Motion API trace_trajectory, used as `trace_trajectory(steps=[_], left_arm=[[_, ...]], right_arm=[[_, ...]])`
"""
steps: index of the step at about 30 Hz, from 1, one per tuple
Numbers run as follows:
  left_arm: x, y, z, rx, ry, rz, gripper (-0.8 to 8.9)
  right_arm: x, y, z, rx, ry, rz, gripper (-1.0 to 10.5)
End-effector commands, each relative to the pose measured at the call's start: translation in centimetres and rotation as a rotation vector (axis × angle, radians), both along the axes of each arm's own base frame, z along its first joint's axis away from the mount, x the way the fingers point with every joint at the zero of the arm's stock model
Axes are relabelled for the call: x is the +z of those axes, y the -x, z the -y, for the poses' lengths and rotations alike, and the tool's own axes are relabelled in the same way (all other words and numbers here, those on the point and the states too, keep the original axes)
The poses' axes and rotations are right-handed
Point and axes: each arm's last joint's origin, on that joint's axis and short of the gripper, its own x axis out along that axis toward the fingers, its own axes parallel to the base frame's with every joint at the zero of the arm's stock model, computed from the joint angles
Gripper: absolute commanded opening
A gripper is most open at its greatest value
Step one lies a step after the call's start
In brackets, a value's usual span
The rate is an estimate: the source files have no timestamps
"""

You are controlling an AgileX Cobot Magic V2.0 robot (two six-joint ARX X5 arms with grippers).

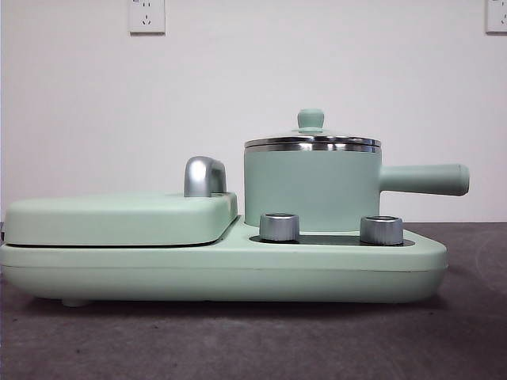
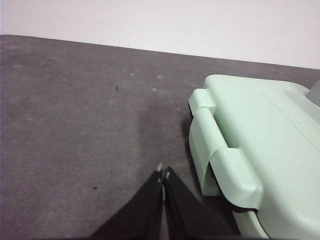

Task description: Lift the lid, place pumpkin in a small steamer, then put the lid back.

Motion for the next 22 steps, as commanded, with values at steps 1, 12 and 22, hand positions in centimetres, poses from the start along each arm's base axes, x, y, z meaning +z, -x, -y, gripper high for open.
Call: trace_trajectory(steps=[1,12,22], left_arm=[[-0.71,-0.07,-0.01,0.003,-0.012,-0.025,0.06],[-0.70,-0.07,-0.01,0.003,-0.012,-0.025,0.06],[-0.69,-0.07,-0.01,0.003,-0.012,-0.024,0.06]], right_arm=[[-0.44,-0.05,-0.01,0.005,0.008,0.002,0.4],[-1.03,0.02,-0.20,0.023,0.003,-0.013,0.4],[-1.00,0.02,-0.23,0.026,0.004,-0.010,0.4]])
